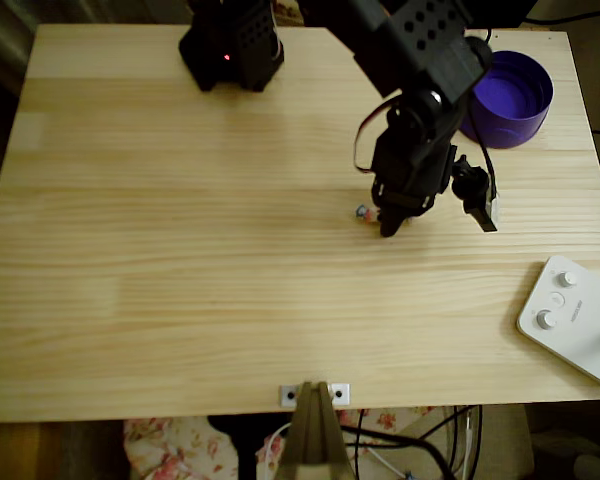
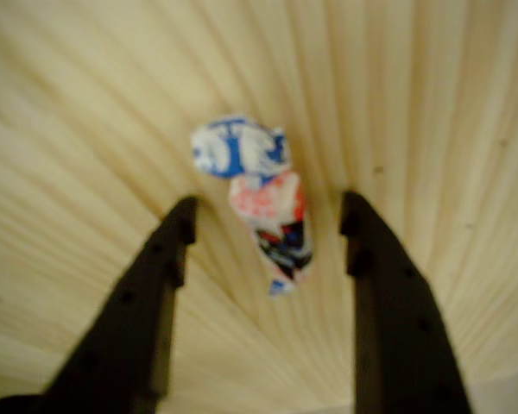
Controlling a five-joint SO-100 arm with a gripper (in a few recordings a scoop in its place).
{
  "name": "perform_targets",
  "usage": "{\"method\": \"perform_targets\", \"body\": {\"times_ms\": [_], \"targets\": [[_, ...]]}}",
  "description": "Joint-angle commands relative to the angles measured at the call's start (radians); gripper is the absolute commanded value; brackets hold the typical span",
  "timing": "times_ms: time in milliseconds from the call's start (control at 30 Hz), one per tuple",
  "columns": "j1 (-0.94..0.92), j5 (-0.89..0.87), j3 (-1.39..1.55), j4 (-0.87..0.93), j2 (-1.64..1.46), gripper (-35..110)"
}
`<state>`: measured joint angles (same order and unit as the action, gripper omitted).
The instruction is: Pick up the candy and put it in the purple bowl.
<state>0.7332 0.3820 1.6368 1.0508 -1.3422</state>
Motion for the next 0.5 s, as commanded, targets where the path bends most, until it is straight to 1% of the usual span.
{"method": "perform_targets", "body": {"times_ms": [0, 67, 200, 367, 467], "targets": [[-0.003, 0.015, 0.038, -0.014, -0.064, 20], [-0.003, 0.020, 0.057, -0.026, -0.074, 16], [-0.012, 0.018, 0.094, -0.058, -0.106, 0], [-0.048, 0.009, 0.129, -0.072, -0.166, 0], [-0.061, 0.002, 0.138, -0.041, -0.218, 0]]}}
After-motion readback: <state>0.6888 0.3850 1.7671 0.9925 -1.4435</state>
